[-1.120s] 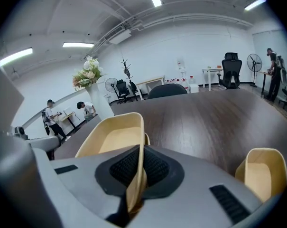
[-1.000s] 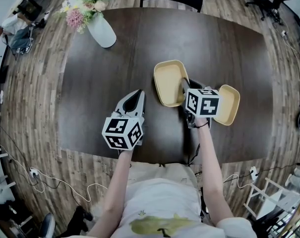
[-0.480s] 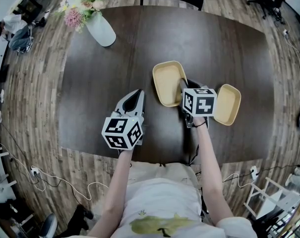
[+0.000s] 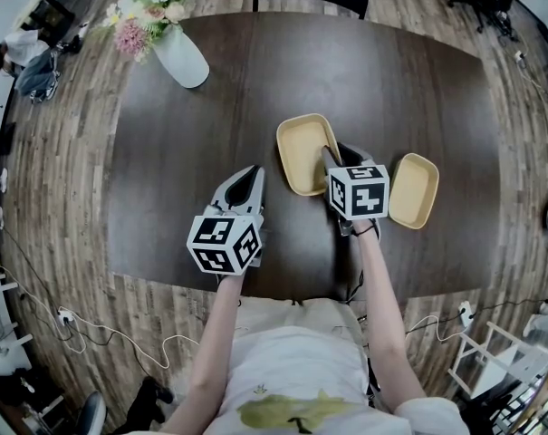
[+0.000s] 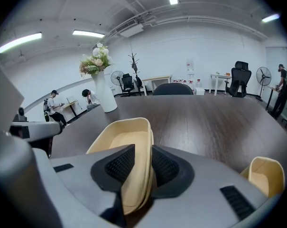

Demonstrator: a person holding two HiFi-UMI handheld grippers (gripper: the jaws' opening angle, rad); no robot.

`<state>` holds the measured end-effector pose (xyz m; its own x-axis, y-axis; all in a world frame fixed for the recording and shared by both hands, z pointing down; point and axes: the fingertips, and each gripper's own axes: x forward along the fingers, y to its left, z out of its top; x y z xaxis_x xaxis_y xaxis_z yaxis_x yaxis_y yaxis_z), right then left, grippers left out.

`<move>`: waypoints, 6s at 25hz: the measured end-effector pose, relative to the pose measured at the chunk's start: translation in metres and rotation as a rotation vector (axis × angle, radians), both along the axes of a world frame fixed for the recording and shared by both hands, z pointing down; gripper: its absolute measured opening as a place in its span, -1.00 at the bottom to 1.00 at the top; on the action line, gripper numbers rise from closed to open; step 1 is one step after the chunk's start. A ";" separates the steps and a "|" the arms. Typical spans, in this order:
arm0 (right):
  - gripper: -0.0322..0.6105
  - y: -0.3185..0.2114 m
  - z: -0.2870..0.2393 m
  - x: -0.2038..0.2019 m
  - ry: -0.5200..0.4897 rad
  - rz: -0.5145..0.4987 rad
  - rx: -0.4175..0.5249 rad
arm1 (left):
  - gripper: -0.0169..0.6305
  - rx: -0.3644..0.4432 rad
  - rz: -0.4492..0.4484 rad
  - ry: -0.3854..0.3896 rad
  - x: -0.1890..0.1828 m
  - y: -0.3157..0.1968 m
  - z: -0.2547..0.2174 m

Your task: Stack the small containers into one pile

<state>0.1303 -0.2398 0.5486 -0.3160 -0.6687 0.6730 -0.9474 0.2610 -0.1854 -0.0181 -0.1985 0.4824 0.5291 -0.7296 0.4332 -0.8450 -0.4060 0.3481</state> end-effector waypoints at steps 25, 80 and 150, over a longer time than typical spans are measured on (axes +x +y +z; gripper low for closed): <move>-0.80 0.041 -0.039 0.042 -0.040 0.063 0.134 | -0.87 0.084 0.117 0.008 0.065 0.018 -0.028; -0.75 0.128 0.037 0.253 0.056 0.657 -0.066 | -0.87 -0.072 0.485 0.015 0.225 0.072 0.023; -0.79 -0.009 -0.006 0.007 -0.164 0.054 0.003 | -0.87 -0.025 -0.069 0.003 0.002 0.023 0.004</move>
<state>0.1376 -0.2483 0.5431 -0.3845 -0.6900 0.6133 -0.9173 0.2113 -0.3375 -0.0159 -0.1750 0.4859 0.4789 -0.7535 0.4505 -0.8698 -0.3375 0.3600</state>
